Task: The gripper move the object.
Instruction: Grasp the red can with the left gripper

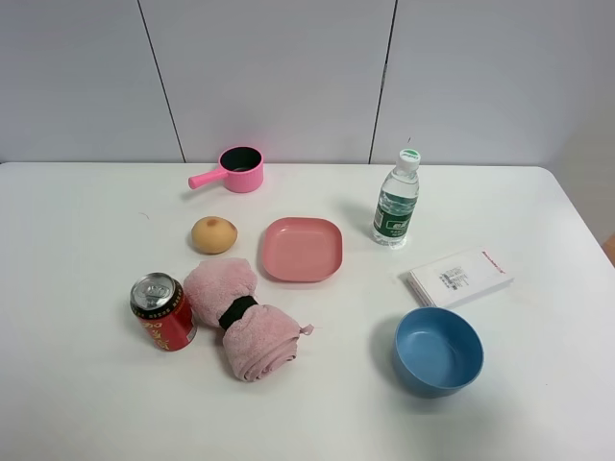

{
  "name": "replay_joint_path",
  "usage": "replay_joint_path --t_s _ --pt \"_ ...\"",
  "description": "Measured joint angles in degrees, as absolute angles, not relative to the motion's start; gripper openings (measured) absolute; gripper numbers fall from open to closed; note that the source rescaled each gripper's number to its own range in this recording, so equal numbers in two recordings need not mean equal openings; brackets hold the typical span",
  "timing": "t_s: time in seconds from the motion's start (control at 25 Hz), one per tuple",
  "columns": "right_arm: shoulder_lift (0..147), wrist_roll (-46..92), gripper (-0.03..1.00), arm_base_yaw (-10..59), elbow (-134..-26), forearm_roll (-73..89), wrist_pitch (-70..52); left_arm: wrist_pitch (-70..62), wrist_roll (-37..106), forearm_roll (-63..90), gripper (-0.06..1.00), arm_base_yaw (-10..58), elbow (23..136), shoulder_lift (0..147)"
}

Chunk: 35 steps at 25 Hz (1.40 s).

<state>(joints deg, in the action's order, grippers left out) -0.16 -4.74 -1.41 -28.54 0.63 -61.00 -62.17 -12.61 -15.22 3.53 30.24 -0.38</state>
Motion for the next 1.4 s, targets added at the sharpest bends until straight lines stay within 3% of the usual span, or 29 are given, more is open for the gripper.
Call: replay_joint_path --t_s 1.4 --pt "-0.2 -4.7 1.0 -1.4 -28.5 0.6 -61.0 -58.7 -12.0 -14.4 1.0 3.5 30.2 -0.4"
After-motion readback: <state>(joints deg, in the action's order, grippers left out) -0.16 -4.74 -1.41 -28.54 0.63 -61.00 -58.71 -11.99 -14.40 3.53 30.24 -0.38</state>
